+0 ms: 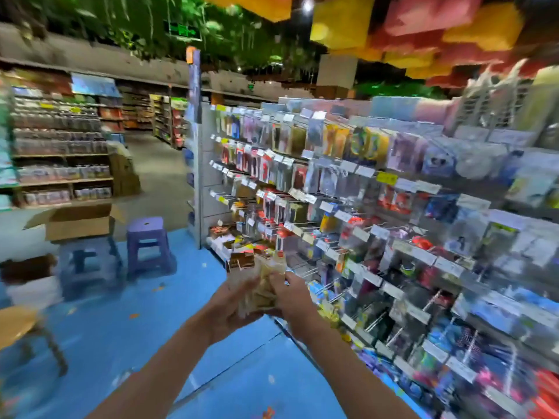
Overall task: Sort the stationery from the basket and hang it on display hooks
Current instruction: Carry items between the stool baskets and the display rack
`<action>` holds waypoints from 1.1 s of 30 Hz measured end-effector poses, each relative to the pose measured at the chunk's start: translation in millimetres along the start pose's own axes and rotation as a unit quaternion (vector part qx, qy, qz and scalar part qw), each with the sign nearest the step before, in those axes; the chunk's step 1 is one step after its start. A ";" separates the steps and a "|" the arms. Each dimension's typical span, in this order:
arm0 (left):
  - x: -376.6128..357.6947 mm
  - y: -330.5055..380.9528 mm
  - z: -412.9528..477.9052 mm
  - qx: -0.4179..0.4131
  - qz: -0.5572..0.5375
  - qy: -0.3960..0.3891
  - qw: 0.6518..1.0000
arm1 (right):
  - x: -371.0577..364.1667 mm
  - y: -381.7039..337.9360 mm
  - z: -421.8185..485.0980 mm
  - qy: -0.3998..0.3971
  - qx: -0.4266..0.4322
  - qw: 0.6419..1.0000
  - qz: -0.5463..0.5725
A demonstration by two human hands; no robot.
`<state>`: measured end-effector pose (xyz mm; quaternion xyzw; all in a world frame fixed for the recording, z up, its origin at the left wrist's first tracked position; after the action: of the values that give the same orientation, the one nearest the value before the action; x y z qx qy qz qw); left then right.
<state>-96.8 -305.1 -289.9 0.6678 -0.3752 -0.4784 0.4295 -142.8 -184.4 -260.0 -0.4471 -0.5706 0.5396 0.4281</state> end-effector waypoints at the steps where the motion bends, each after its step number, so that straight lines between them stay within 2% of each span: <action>1: -13.6 0.1 17.1 -0.007 -0.005 -0.014 1.000 | 15.9 -5.0 8.5 0.020 0.004 1.000 0.005; 3: -52.9 -4.4 50.6 -0.006 -0.010 -0.055 0.998 | 54.9 -13.3 27.3 0.059 0.017 0.998 -0.001; 8: -139.6 -21.9 113.1 0.034 0.024 -0.093 0.995 | 147.0 -23.1 63.8 0.135 0.039 0.990 -0.004; 14: -228.4 -28.4 178.7 0.058 0.037 -0.184 0.981 | 226.3 -22.6 123.6 0.167 0.007 0.985 0.042; 20: -284.9 -8.4 260.0 0.054 0.050 -0.274 0.959 | 272.6 -46.2 188.5 0.264 0.035 0.964 0.023; 23: -309.1 2.7 297.5 0.052 0.073 -0.294 0.952 | 293.1 -55.8 213.5 0.297 0.034 0.953 0.057; 26: -338.6 7.6 318.4 0.050 0.070 -0.349 0.933 | 313.9 -58.0 229.7 0.330 0.038 0.941 0.064; 29: -362.6 -0.2 328.7 0.043 0.089 -0.389 0.916 | 335.8 -44.1 233.1 0.339 0.004 0.931 0.135; 33: -389.3 -40.9 348.8 0.069 0.115 -0.394 0.909 | 380.5 -5.6 219.7 0.377 -0.044 0.893 0.241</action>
<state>-529.9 -10.6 -265.3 0.4054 -0.6202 -0.6227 0.2515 -445.2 134.2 -263.4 -0.7589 -0.2643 0.3919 0.4479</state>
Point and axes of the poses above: each hand's wrist, its own z-axis towards the middle knuckle, its own x-axis out of the back of the hand, y = z × x, the point moved 9 cm from there along z, towards the middle knuckle, and after that the axes turned 9 degrees about y, right-handed, at the moved point
